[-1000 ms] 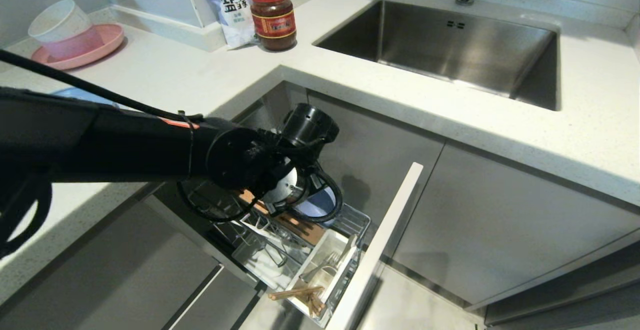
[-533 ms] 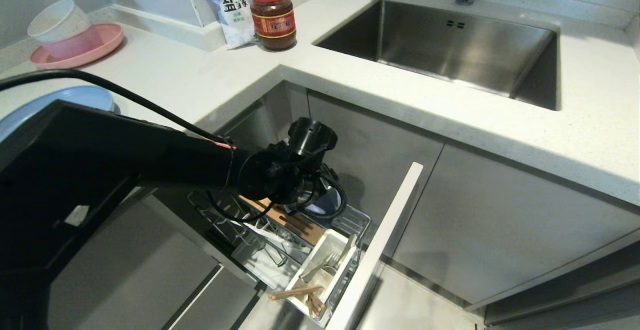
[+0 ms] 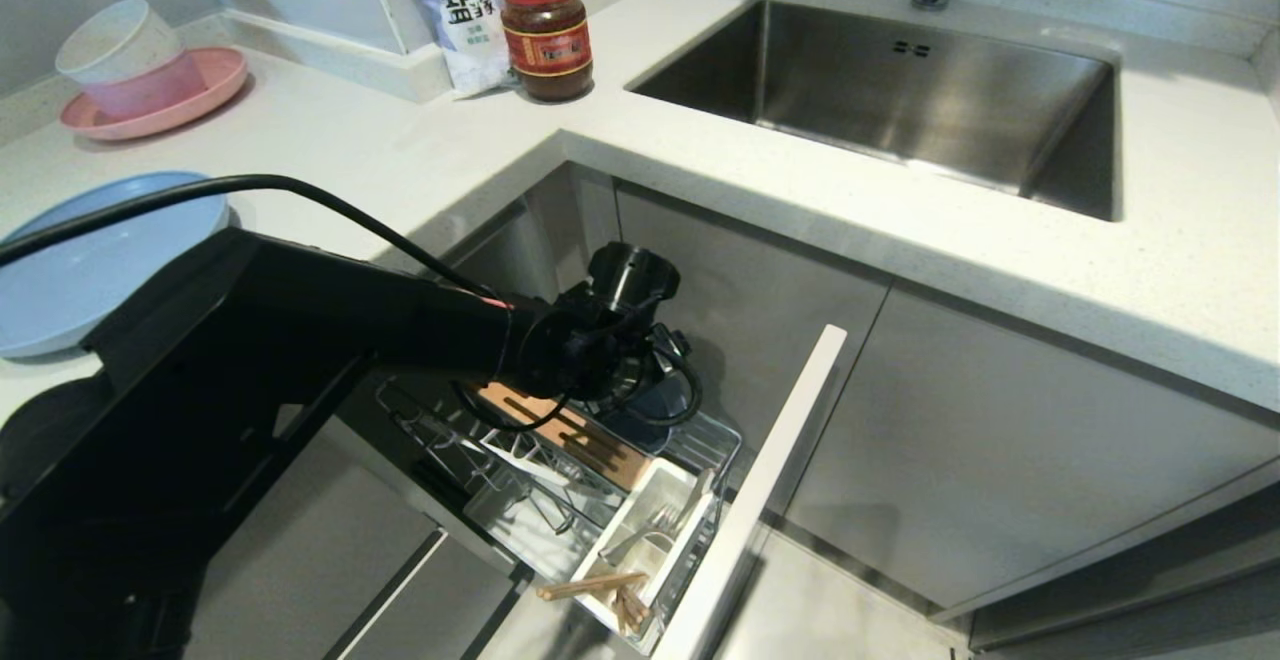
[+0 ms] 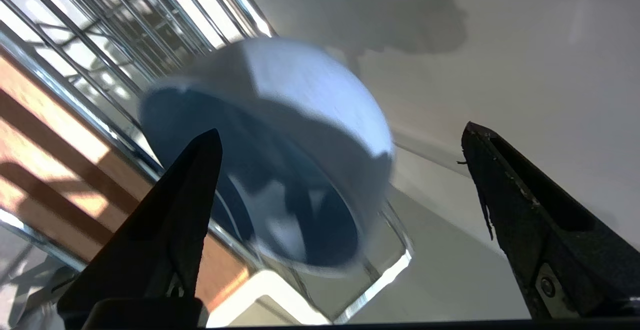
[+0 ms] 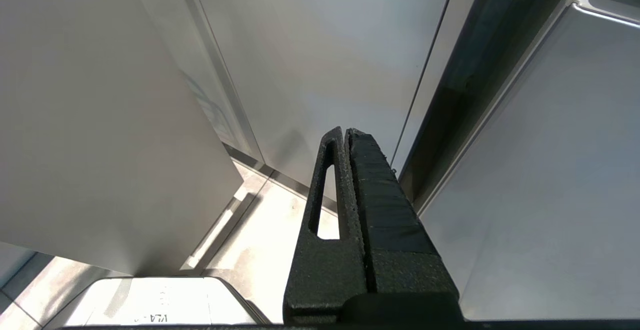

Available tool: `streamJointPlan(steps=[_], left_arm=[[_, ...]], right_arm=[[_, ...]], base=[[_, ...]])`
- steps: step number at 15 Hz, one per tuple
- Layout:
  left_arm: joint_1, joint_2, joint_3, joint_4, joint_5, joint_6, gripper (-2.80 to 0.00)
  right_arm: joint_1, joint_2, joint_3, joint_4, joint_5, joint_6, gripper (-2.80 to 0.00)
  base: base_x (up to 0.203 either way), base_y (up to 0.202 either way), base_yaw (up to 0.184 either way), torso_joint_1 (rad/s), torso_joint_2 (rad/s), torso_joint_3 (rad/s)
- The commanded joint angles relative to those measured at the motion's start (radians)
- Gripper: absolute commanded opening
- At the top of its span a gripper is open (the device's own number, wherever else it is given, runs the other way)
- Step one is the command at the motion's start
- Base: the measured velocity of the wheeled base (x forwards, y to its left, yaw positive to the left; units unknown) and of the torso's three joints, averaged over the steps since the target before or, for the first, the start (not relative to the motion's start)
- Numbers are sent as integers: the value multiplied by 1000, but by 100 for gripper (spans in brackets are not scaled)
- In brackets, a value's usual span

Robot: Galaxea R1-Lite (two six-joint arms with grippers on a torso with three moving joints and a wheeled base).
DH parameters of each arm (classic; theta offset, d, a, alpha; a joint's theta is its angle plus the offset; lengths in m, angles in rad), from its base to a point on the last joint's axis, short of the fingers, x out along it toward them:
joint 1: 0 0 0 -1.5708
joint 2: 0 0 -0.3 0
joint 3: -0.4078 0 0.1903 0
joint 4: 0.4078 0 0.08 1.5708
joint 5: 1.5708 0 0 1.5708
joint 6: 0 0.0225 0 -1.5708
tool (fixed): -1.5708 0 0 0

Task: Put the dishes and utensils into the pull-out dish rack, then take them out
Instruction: Take the bowl out of the cupboard

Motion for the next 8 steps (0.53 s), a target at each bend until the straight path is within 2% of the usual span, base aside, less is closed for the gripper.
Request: streamJointPlan(steps=[1,2,3,8], left_arm=[[4,16,-8,0,2,-5,0],[4,16,-8,0,2,-5,0],[4,16,-6,1,2,-2,-280],[2,7,-4,8,4,2,-280]], right_arm=[[1,-4,2,0,0,0,-280],[1,-4,2,0,0,0,-280],[0,-4,2,0,0,0,-280],[1,-4,2,0,0,0,-280]], base=[[0,0,0,0,0,0],[0,0,0,0,0,0],[0,0,0,0,0,0],[0,0,0,0,0,0]])
